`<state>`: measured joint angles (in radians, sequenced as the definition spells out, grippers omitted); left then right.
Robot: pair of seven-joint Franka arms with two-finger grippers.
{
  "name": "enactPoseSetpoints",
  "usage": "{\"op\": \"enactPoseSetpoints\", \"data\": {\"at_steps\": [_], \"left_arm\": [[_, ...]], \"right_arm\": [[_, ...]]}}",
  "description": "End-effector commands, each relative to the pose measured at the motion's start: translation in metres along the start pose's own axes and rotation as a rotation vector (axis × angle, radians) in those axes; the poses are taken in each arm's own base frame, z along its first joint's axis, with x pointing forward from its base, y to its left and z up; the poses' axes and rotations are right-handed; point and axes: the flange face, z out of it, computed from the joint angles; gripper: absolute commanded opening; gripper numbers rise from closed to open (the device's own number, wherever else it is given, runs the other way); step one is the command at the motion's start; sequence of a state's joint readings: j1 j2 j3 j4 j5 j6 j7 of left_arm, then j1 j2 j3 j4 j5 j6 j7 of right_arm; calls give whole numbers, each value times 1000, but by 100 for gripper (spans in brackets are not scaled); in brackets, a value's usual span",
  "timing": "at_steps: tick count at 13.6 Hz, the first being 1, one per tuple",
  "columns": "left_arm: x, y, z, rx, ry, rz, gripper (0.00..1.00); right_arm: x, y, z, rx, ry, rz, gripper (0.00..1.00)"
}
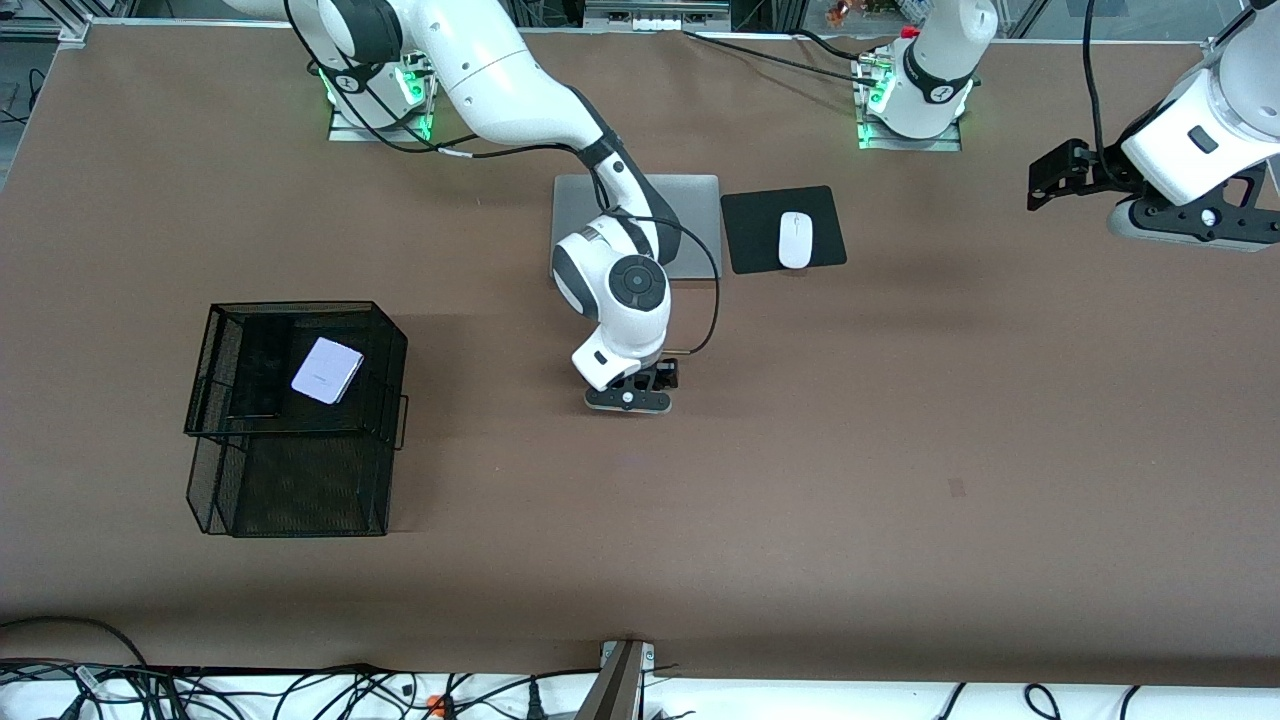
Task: Place phones with both arms
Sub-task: 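Carry the flip phone into the basket and open the right gripper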
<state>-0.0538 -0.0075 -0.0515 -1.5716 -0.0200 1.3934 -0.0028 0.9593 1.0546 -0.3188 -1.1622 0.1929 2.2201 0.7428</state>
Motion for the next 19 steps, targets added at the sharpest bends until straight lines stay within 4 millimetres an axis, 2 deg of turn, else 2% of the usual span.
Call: {"op": "enactPoseSetpoints", "data": {"at_steps": [1, 2, 3, 4, 5, 7, 8, 10, 12, 13, 15, 17, 18, 19], "left_arm": [[-8, -4, -3, -26, -4, 1, 100], [-7, -6, -3, -26, -5, -3, 100], [-8, -9, -3, -27, -5, -7, 100], [-8, -9, -5, -26, -3, -10, 100], [-8, -12, -5, -22, -2, -14, 100], [-9, -15, -7, -22, 1, -19, 100], [-9, -15, -7, -20, 1, -19, 100], [-9, -16, -6, -20, 0, -21, 100], [-9, -16, -5, -20, -2, -21, 100], [-9, -16, -6, -20, 0, -21, 100], [-9, -16, -7, -20, 1, -21, 100], [-9, -16, -7, -19, 1, -21, 100], [-9, -16, -7, -19, 1, -21, 100], [-9, -17, -7, -19, 1, -22, 100]], "right_arm": [[-14, 2, 4, -45, -1, -43, 42], [-13, 2, 1, -46, 2, -41, 20], [-12, 2, -2, -44, 4, -36, 6], [-8, 3, -8, -39, 11, -33, 0], [-1, 7, -15, -40, 24, -26, 0], [16, 16, -45, -29, 52, -6, 0], [31, 28, -68, -33, 61, 12, 0], [66, 67, -122, -39, 60, 45, 0], [112, 130, -177, -2, 54, 13, 0], [132, 168, -193, 13, 32, 0, 0], [168, 252, -206, 13, -20, -50, 0], [195, 323, -203, 2, -25, -141, 0], [205, 353, -204, -1, -15, -173, 0], [211, 372, -202, -3, -15, -195, 0]]}}
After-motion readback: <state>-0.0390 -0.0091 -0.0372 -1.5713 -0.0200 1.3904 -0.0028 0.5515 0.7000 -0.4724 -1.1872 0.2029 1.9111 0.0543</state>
